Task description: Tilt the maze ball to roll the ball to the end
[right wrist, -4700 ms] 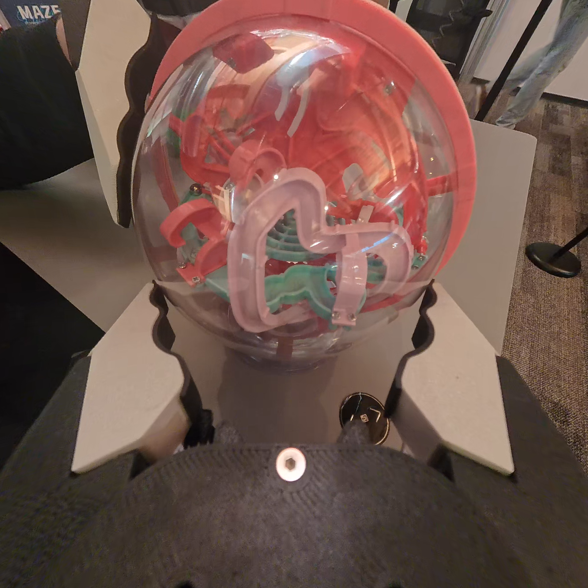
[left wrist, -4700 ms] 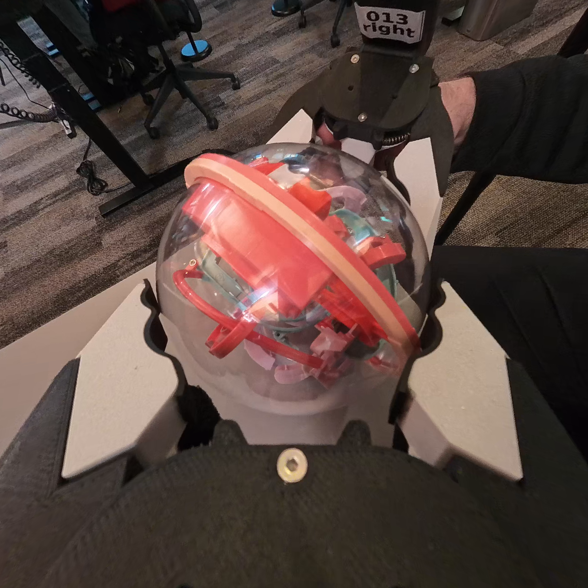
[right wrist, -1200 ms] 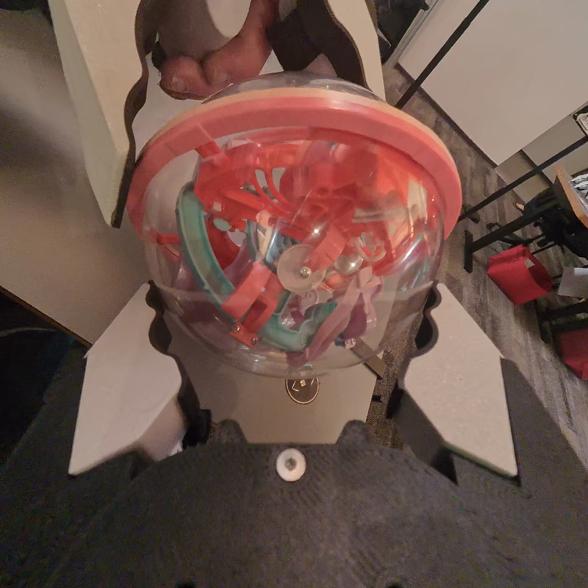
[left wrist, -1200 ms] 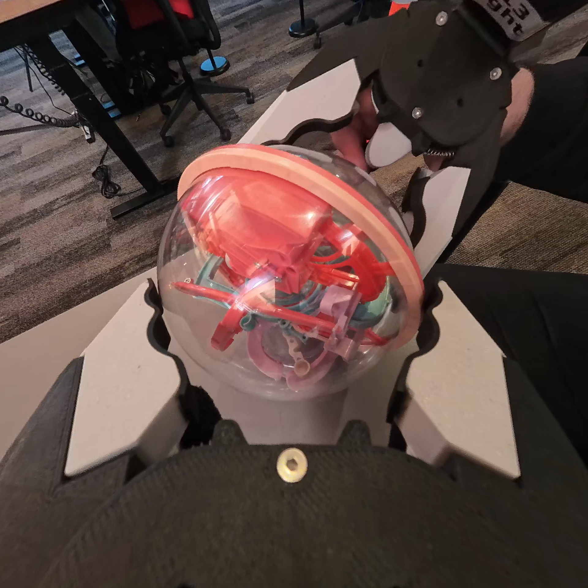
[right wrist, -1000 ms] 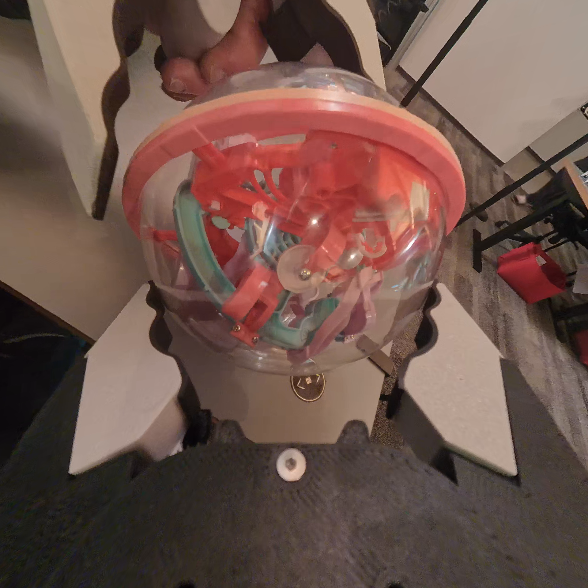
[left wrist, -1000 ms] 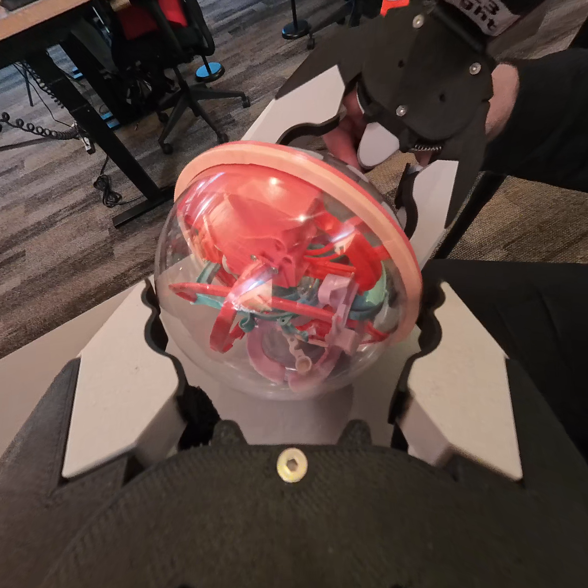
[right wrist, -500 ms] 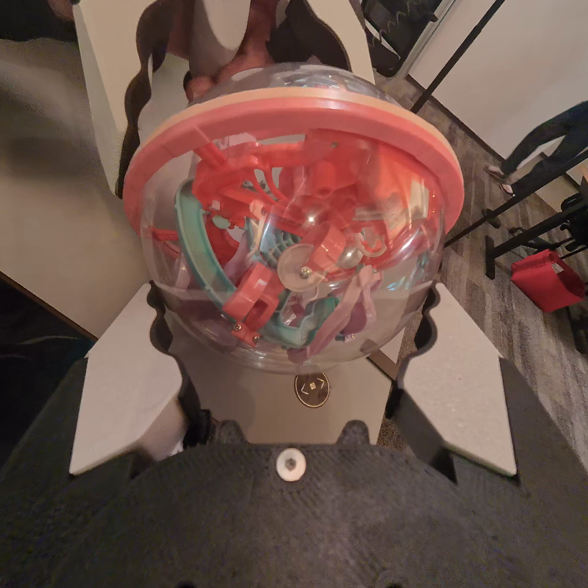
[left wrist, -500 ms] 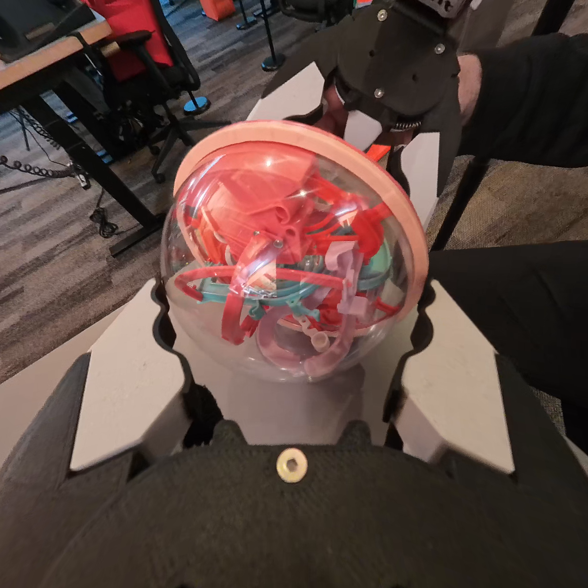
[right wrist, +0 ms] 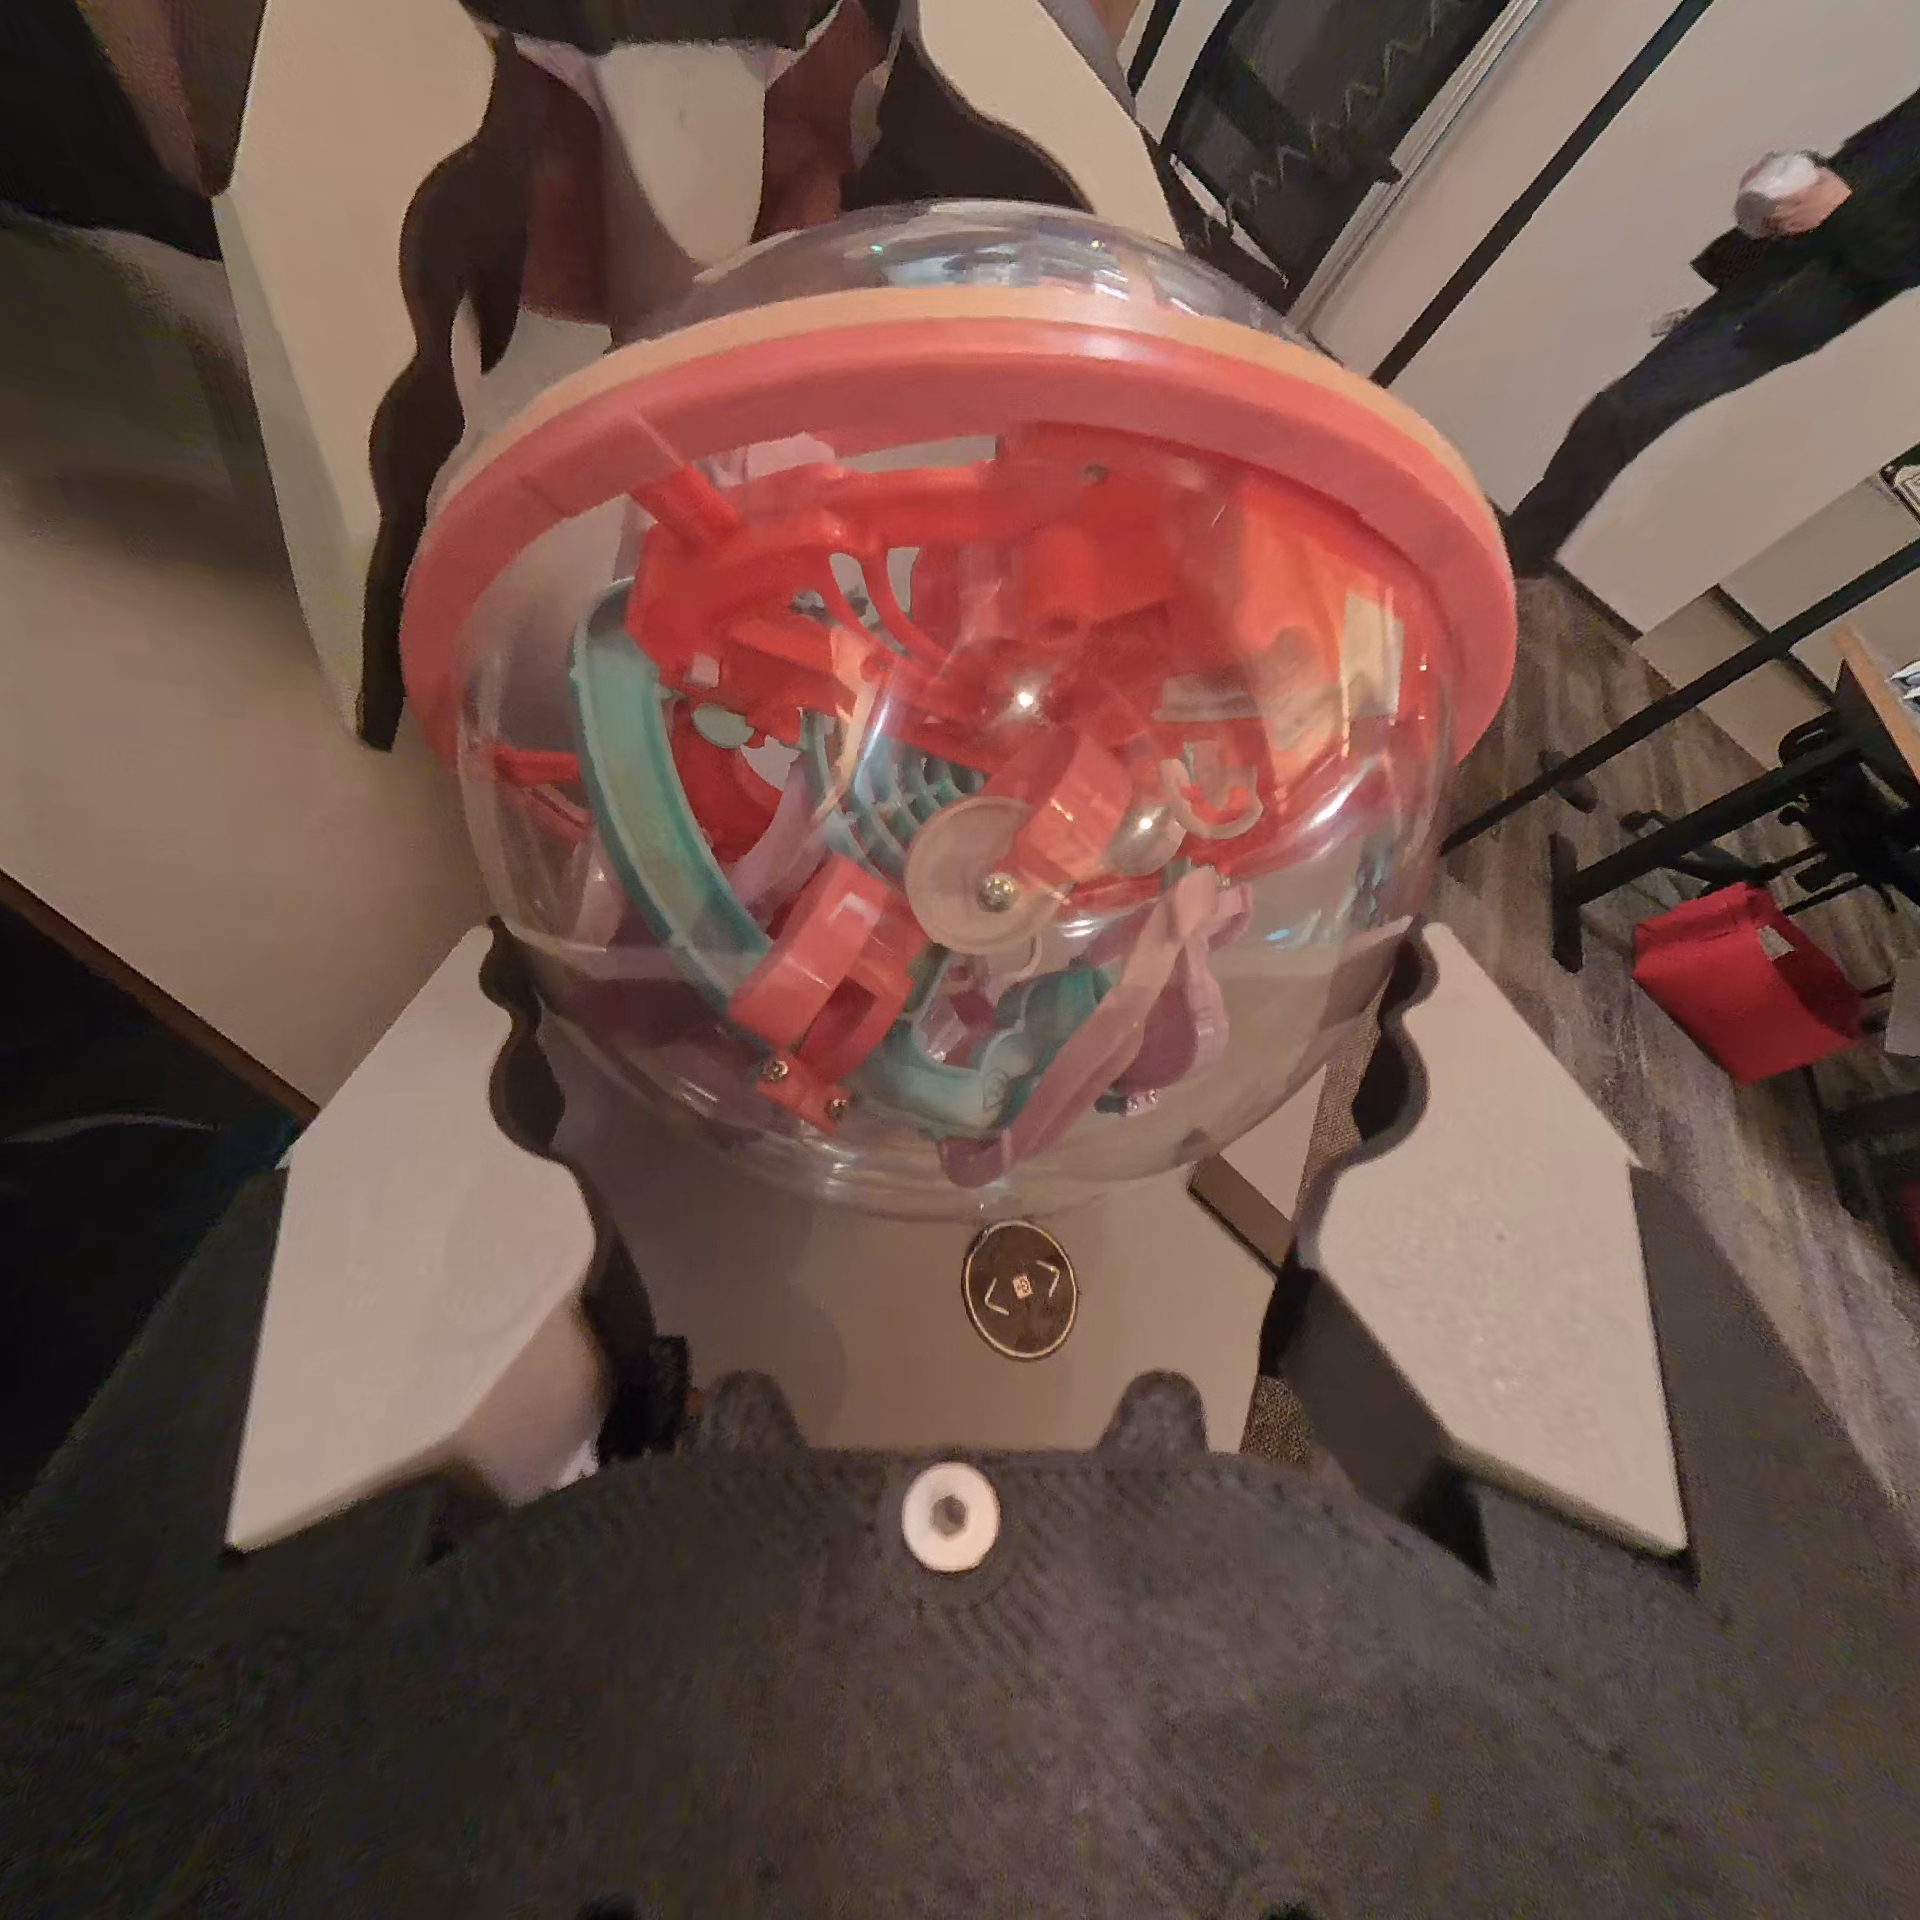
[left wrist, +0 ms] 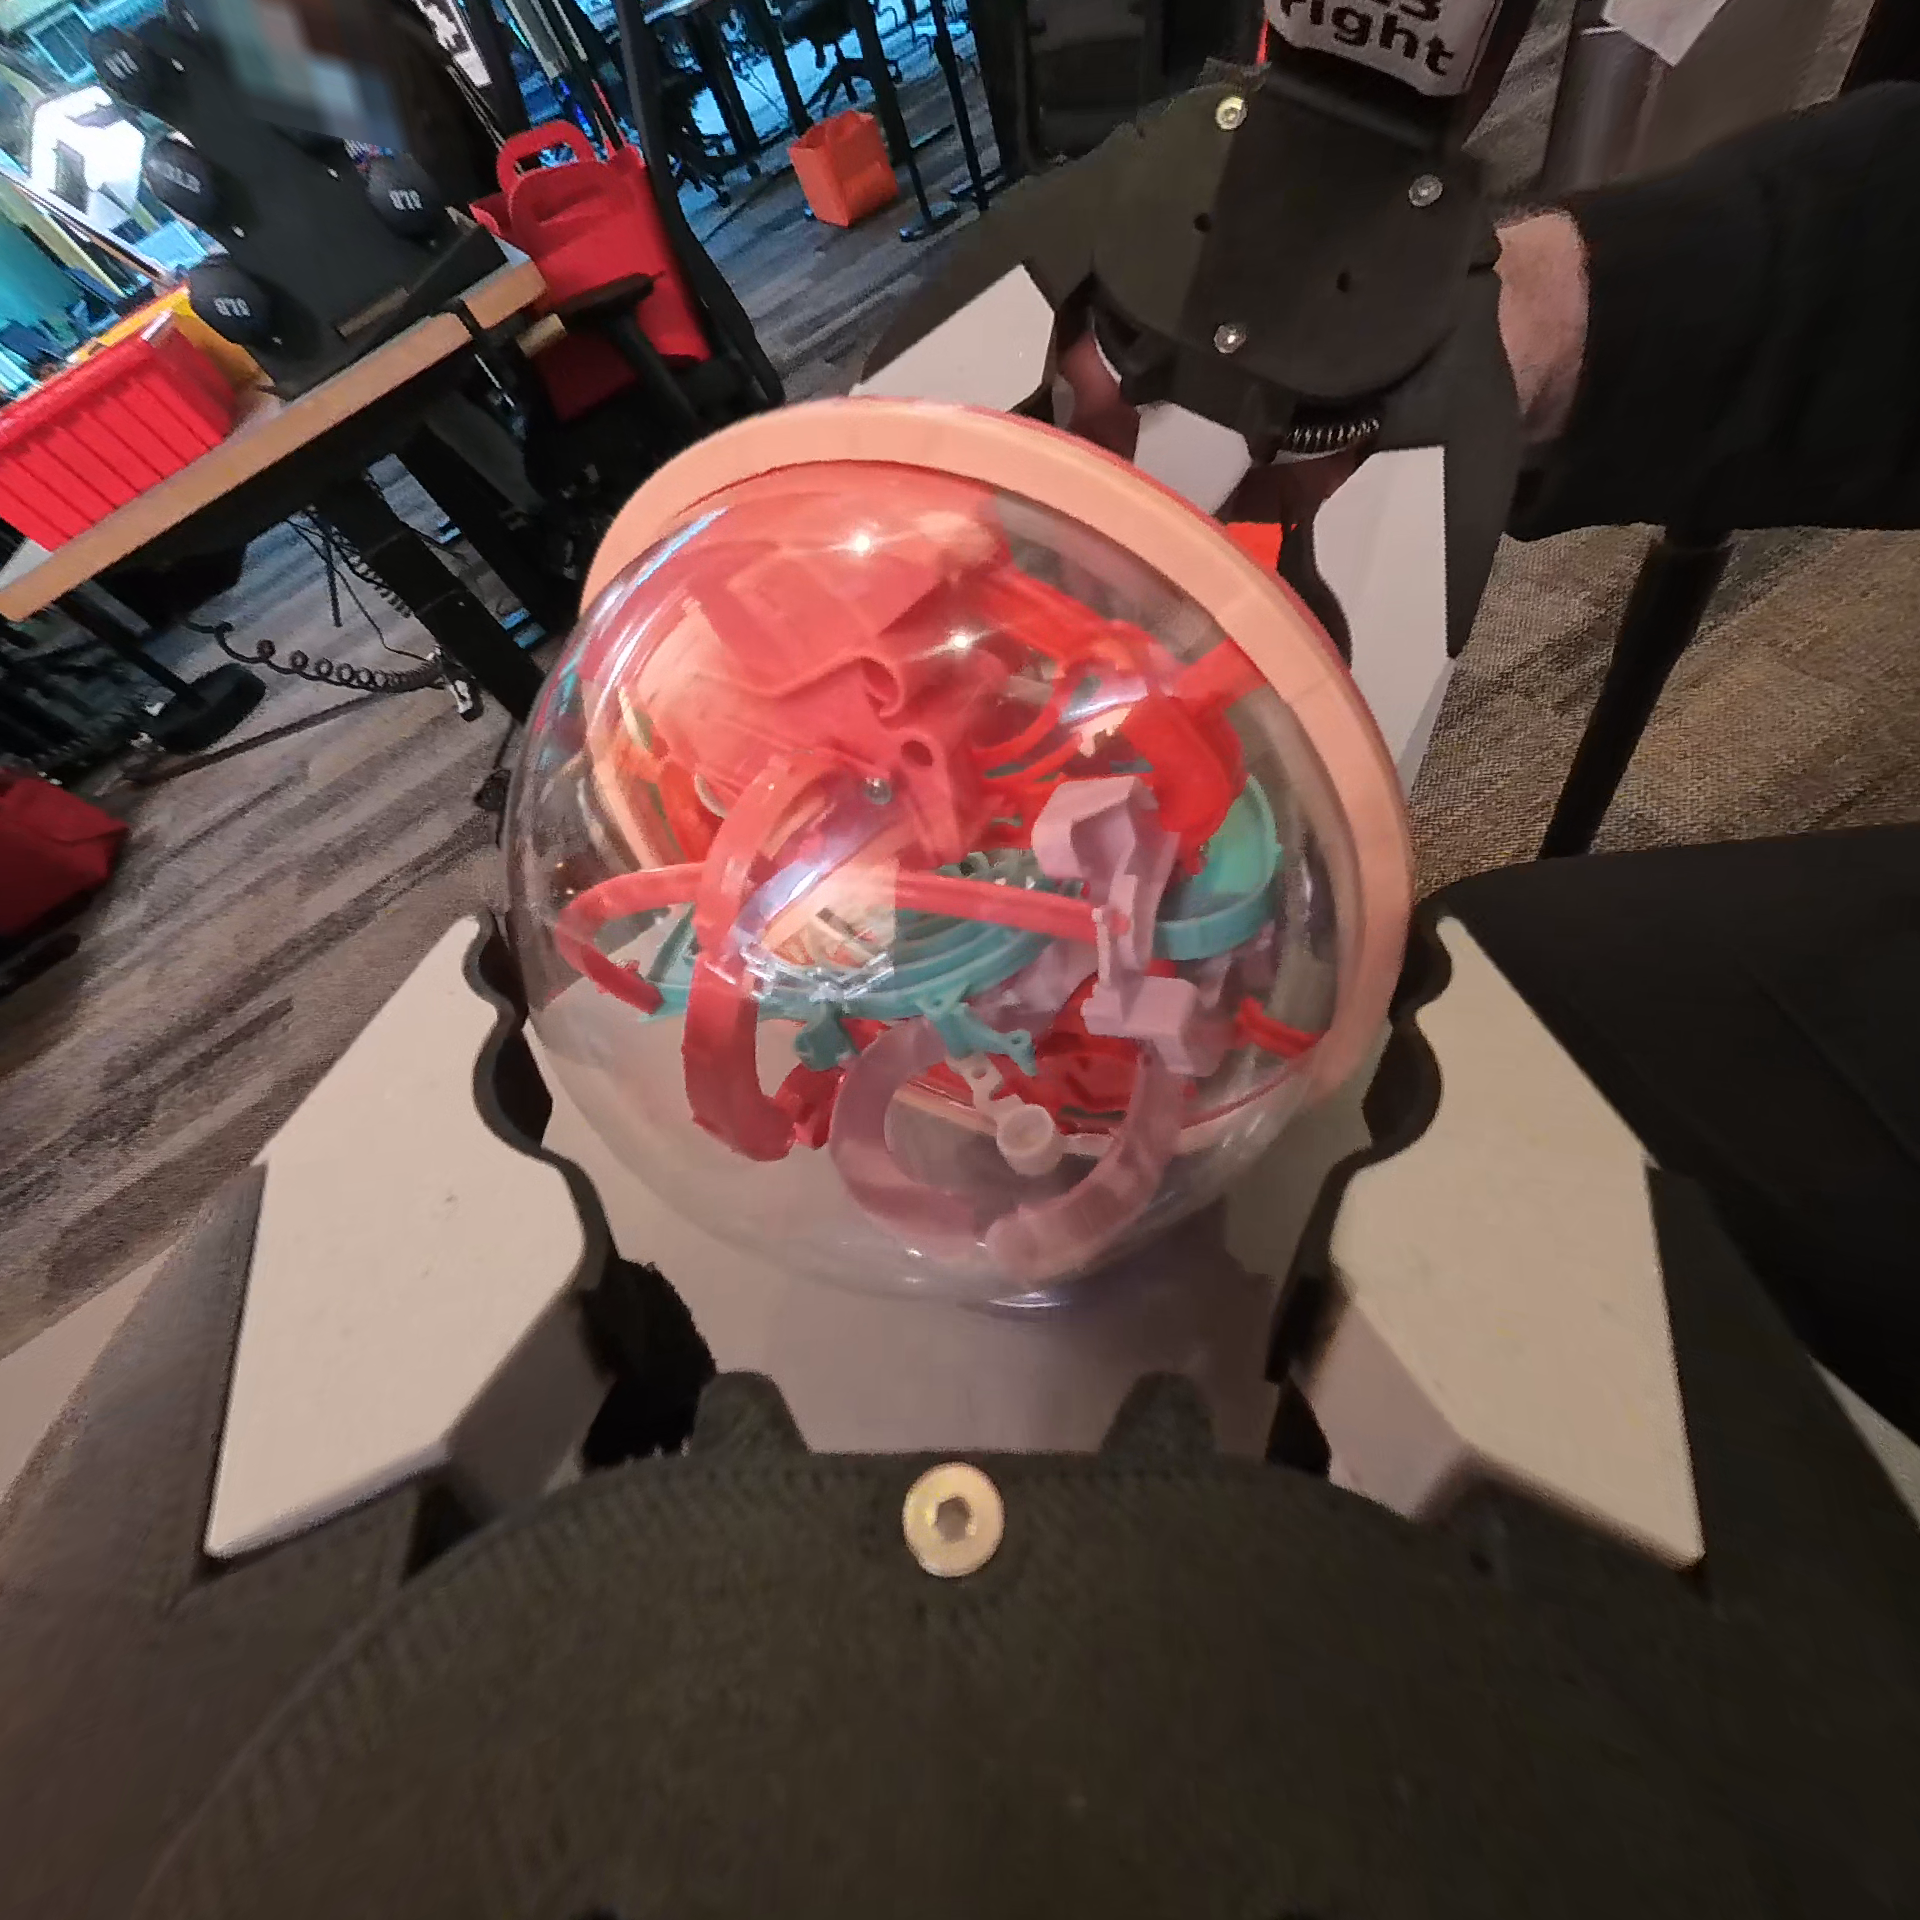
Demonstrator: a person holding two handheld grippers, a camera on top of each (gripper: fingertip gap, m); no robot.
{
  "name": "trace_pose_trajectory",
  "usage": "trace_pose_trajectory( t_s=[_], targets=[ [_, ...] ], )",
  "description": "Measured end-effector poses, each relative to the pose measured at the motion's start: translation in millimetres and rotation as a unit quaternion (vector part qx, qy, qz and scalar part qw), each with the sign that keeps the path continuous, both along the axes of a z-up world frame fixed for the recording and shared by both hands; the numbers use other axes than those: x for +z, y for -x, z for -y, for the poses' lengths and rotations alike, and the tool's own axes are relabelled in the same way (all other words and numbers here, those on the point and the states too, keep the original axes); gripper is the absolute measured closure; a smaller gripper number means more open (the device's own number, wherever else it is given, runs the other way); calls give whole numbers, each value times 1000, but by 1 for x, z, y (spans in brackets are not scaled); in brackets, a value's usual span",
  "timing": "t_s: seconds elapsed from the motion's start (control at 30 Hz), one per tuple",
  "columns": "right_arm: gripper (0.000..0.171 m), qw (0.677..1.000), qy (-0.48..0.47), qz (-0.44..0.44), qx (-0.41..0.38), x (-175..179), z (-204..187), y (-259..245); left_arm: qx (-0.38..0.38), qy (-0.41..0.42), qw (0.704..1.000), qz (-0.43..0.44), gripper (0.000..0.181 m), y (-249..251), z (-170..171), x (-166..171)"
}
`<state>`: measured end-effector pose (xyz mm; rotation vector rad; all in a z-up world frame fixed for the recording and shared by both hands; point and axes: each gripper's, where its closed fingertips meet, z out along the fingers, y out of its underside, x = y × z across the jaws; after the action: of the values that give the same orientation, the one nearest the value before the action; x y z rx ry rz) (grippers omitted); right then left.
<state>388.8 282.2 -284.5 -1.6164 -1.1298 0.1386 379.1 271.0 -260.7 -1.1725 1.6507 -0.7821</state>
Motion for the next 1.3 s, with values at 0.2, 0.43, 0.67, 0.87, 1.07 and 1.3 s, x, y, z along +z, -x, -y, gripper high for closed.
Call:
trace_pose_trajectory(
  t_s=[0.2, 0.43, 0.67, 0.87, 1.07, 1.3],
  targets=[
    [17, 1000, -14, 5, 1, -1, 1, 4, 1, -17, 1000, 26, 23, 3, 3, 1],
    [17, 1000, -18, -6, 4, -1, 3, 5, -1, -21, 999, 38, 23, 3, 6, 2],
    [17, 1000, -17, -11, 2, -1, 5, 6, -9, -16, 999, 44, 23, 4, 8, 3],
    [17, 1000, -15, -17, -1, -2, 6, 6, -43, 65, 994, 79, 32, 9, 10, 17],
    [17, 1000, -4, -21, -4, -2, 5, 5, -47, 84, 991, 95, 36, 9, 6, 18],
    [17, 999, 12, -31, -3, -3, 5, 6, -62, 99, 987, 110, 44, 11, 2, 21]
  ],
)
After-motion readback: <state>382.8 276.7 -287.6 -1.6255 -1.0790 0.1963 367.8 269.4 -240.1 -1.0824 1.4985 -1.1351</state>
